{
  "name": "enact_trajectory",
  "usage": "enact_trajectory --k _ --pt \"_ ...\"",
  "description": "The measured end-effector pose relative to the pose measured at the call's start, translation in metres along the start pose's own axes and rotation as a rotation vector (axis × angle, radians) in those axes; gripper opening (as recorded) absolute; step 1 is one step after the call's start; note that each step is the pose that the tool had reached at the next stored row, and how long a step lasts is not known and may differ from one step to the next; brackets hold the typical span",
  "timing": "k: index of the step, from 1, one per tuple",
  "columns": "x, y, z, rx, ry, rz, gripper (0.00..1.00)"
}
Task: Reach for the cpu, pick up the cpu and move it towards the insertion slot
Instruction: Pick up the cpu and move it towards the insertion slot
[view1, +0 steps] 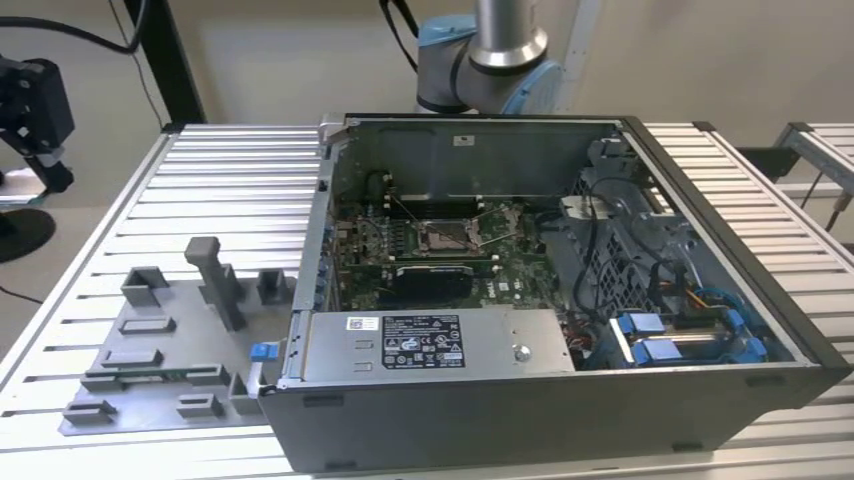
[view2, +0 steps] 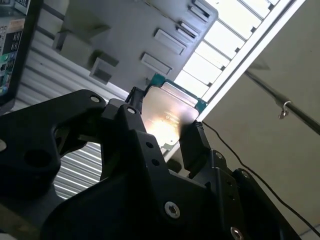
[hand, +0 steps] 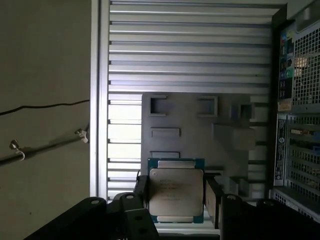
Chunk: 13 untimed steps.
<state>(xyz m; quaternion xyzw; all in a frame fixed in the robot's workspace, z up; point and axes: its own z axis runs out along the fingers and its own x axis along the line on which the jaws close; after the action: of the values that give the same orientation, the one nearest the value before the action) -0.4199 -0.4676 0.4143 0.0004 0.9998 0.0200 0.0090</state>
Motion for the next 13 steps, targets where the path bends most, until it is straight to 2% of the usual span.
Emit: enact_trajectory --k 5,13 --pt "-0.0137 0.0000 0.0003 -0.0001 0.0008 0.000 0.00" --pt "-0.0422 0.0000 0.0009 -0.0001 0.0016 0.000 0.00"
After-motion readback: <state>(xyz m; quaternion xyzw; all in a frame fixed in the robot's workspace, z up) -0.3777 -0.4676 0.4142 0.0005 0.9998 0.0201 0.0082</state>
